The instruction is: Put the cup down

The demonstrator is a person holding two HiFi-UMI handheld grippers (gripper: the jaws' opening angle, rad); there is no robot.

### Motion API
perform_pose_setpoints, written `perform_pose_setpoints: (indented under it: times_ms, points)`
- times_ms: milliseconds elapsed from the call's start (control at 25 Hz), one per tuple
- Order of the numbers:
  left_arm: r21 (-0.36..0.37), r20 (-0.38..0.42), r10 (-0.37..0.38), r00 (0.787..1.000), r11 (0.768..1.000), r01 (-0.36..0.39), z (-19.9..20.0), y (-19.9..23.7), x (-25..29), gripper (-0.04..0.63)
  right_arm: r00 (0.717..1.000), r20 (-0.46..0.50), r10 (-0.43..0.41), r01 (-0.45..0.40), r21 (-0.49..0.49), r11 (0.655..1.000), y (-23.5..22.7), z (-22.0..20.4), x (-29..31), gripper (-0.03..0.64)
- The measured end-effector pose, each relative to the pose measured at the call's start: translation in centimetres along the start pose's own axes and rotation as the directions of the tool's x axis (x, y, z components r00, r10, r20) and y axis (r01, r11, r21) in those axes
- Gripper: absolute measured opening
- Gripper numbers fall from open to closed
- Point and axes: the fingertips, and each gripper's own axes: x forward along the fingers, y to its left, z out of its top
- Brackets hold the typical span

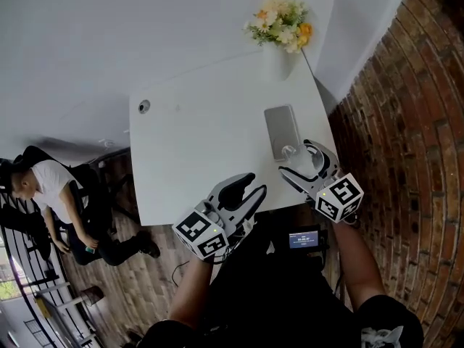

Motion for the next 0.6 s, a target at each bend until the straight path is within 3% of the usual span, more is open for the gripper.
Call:
perform_pose_setpoints:
  times_ms: [240,600]
  points:
    - [-0.044,-0.006,0.017,1.000,0.999,-0.018,-0.9,0.2,-0.6,0.163,0.999,-0.023,-0.026,0.025,-0.057,0.998,-3.5,-3.0,4.4,0.430]
    - [-0.057,-0.057,0.083,0.995,0.995,-0.086,-2.6,0.9,-1.4,0.163,1.000,-0.003,-0.031,0.031,-0.065,0.997,-6.1,-4.6,9.0,0.430]
